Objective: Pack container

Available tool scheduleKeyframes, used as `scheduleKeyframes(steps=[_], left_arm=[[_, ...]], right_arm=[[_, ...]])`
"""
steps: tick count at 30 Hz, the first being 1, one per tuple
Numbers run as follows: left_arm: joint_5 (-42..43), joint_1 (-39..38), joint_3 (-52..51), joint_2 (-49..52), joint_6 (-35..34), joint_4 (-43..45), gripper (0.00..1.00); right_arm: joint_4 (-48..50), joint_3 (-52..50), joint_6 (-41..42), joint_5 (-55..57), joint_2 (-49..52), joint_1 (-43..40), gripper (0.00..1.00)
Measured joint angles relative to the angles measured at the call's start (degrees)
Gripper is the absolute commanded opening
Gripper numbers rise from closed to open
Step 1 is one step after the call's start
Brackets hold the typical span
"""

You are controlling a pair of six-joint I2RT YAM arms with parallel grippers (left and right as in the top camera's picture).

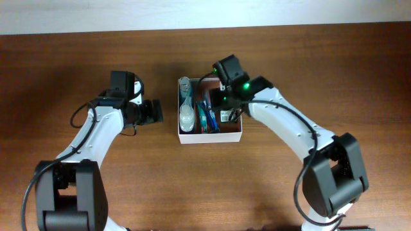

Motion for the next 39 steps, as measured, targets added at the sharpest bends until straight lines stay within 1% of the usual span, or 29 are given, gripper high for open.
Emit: scheduleKeyframes(steps=[4,10,16,18,19,24,29,33,39], left_arm=[[0.0,0.0,0.0,0.0,0.0,0.0,0.99],[0.0,0.0,0.0,0.0,0.0,0.0,0.99],[0.0,0.0,0.0,0.0,0.0,0.0,0.99],[0.0,0.0,0.0,0.0,0.0,0.0,0.99],[0.0,0.0,0.0,0.0,0.0,0.0,1.00],[0.0,0.0,0.0,0.0,0.0,0.0,0.99],[0.0,0.0,0.0,0.0,0.0,0.0,0.99],[0.0,0.0,0.0,0.0,0.0,0.0,0.99],[0.0,0.0,0.0,0.0,0.0,0.0,0.99]], right_arm=[[-6.5,4.6,-0.5,0.0,-4.4,-3.0,0.65],[-12.9,8.6,-1.6,0.4,-20.6,-8.4,0.72],[-21.8,9.0,-2.1,0.5,-34.7,-8.7,0.80],[-24.5,9.0,-2.2,0.5,-38.6,-8.7,0.91],[-26.1,9.0,-2.2,0.5,-40.8,-8.7,0.99],[-31.1,9.0,-2.4,0.5,-50.5,-8.7,0.99],[-34.8,9.0,-2.5,0.5,-57.6,-8.7,0.99],[-36.3,9.0,-2.5,0.5,-59.9,-8.7,0.99],[-36.9,9.0,-2.5,2.1,-60.3,-8.7,0.99]])
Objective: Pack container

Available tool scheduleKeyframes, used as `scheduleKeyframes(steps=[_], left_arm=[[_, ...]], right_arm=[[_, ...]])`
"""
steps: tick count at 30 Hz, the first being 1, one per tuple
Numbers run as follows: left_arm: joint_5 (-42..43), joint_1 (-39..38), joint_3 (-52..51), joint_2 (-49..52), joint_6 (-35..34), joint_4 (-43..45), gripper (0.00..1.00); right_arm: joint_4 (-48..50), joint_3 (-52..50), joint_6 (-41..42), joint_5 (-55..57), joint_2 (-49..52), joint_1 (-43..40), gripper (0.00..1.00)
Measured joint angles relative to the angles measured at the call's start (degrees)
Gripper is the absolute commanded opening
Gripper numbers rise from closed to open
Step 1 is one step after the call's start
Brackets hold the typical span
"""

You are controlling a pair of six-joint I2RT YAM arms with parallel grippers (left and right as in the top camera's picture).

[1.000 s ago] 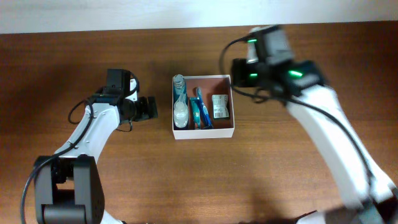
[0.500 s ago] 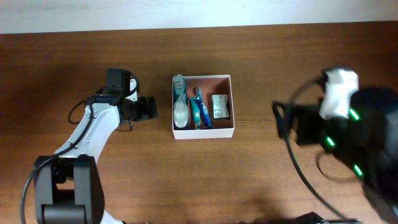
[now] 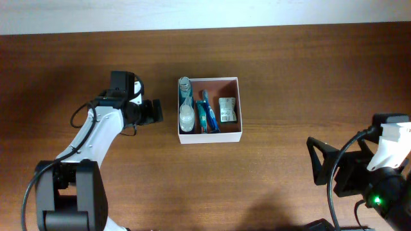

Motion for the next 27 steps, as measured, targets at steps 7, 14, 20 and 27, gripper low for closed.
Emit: scheduleKeyframes(steps=[7,14,20,27], left_arm=[[0.0,0.0,0.0,0.0,0.0,0.0,0.99],[0.0,0.0,0.0,0.0,0.0,0.0,0.99],[0.0,0.0,0.0,0.0,0.0,0.0,0.99],[0.0,0.0,0.0,0.0,0.0,0.0,0.99]], right_arm=[[-1.4,0.0,0.0,2.2,0.0,0.0,0.99],[6.6,-8.9,0.0,4.5,-8.2,-2.4,0.99],[17.9,-23.0,-1.2,5.1,-26.1,-5.3,0.99],[32.1,-41.9,-1.9,5.6,-40.7,-10.0,0.99]])
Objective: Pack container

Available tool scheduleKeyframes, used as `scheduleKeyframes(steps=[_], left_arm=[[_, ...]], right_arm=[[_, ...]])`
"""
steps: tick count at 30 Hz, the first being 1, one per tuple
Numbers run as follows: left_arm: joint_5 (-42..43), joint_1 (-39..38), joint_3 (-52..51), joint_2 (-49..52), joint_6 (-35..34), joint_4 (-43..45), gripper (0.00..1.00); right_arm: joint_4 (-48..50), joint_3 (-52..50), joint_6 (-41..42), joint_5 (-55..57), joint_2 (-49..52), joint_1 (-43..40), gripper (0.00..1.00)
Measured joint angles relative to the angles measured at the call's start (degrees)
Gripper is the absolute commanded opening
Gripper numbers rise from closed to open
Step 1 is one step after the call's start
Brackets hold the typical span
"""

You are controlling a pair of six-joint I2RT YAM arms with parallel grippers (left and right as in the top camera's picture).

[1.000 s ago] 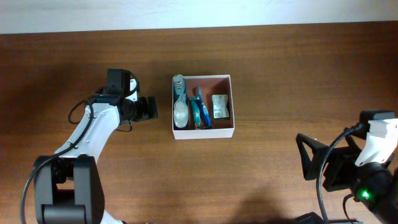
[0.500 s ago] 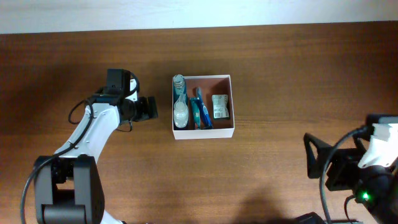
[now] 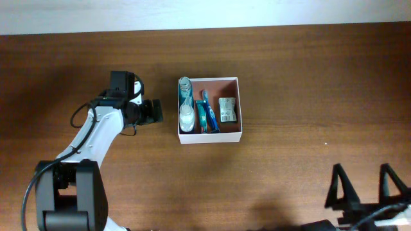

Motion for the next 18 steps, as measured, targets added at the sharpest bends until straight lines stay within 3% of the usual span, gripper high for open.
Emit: scheduleKeyframes(steps=[11,18], left_arm=[[0.0,0.0,0.0,0.0,0.0,0.0,0.99],[0.0,0.0,0.0,0.0,0.0,0.0,0.99]], right_arm=[[27.2,-27.2,-0.3,-0.1,-6.6,-2.1,0.99],[40.2,-38.1,-0.2,-0.3,-6.9,-3.0,0.99]])
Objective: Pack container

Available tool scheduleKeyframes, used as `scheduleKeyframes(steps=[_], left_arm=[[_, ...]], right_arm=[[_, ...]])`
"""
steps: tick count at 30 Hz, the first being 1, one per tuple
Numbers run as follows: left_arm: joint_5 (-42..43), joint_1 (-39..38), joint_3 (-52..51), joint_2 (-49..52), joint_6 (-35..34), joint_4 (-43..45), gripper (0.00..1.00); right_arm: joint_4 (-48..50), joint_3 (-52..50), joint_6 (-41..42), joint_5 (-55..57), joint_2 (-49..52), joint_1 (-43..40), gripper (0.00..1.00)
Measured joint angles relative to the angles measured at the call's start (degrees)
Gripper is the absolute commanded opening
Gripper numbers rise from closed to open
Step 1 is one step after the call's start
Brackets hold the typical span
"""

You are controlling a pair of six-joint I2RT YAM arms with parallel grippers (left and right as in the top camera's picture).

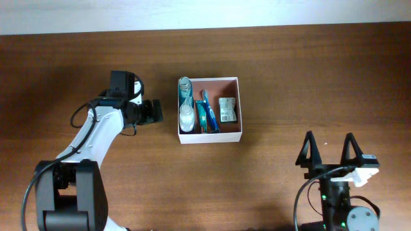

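The white container [212, 137] with a brown floor stands at the table's middle. In it lie a clear bottle [186, 106] along the left wall, a blue toothbrush pack [206, 115] in the middle and a small grey packet [227, 110] on the right. My left gripper [157, 111] sits just left of the container, pointing at it; whether its fingers are apart is not clear from above. My right gripper [329, 149] is at the front right, well away from the container, with its two fingers spread wide and nothing between them.
The brown wooden table [289, 70] runs across the whole view, with a pale wall strip along its far edge. The right arm's base [347, 215] stands at the front right, and the left arm's base [67, 199] at the front left.
My right arm was low at the bottom right corner; now its open fingers stand further left and further from the front edge. The left arm and the container's contents are unchanged.
My right gripper was first down in the container at the small grey packet. Then it was far off at the right edge, with the packet lying in the container. It then showed at the bottom right corner, and now stands open at the front right.
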Motion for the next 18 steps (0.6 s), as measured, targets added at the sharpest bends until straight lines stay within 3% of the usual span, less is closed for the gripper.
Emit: scheduleKeyframes(steps=[18], left_arm=[[0.0,0.0,0.0,0.0,0.0,0.0,0.99]], right_arm=[[13.5,-14.2,-3.7,-2.0,-0.1,0.0,0.99]])
